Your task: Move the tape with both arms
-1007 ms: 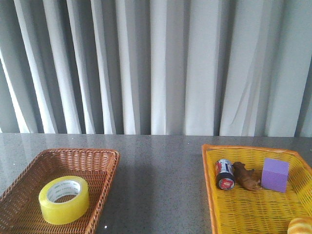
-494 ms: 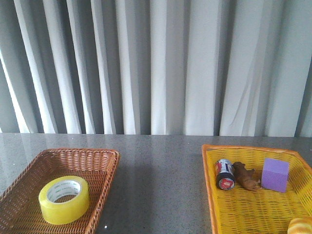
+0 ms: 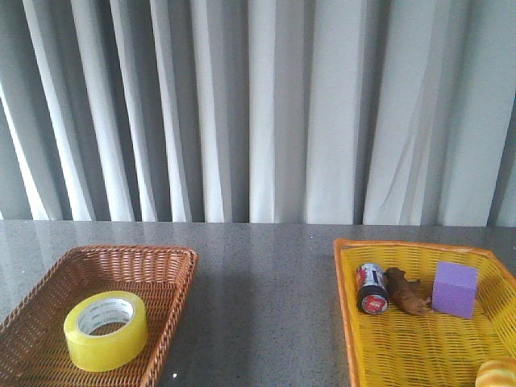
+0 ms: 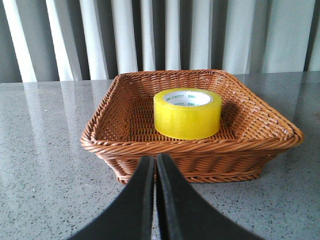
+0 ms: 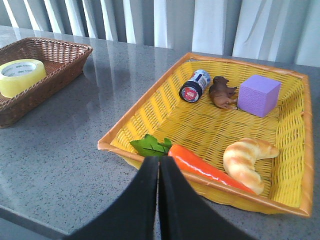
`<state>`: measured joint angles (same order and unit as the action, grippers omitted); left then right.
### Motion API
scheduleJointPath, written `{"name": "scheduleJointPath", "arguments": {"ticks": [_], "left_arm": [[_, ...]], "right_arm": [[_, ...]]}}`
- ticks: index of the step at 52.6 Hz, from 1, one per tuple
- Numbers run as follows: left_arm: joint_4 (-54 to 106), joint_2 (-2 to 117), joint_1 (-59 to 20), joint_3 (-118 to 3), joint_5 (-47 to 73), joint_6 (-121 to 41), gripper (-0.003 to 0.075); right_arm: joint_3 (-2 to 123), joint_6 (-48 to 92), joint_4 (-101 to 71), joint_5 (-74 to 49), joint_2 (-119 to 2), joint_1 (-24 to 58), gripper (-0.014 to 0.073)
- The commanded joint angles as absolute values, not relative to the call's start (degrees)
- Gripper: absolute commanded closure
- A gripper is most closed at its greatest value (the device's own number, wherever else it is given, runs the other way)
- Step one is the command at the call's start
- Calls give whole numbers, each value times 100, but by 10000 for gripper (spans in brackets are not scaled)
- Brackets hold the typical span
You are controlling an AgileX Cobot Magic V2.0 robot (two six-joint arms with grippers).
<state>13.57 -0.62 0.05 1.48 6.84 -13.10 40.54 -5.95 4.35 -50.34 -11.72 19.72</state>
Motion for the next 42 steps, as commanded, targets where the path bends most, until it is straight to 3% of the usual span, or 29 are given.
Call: {"name": "scheduleJointPath", "arguments": {"ticks": [1, 14, 42], "left_arm": [[1399, -159, 7, 17, 248, -1249, 727], [463, -159, 7, 17, 245, -41, 727], [515, -159, 7, 11, 251, -49, 726]], "right_arm": [[4180, -568, 459, -4606, -1283, 1947, 599], [4180, -568, 459, -4606, -1283, 1947, 599], [4180, -568, 459, -4606, -1283, 1947, 599]]}}
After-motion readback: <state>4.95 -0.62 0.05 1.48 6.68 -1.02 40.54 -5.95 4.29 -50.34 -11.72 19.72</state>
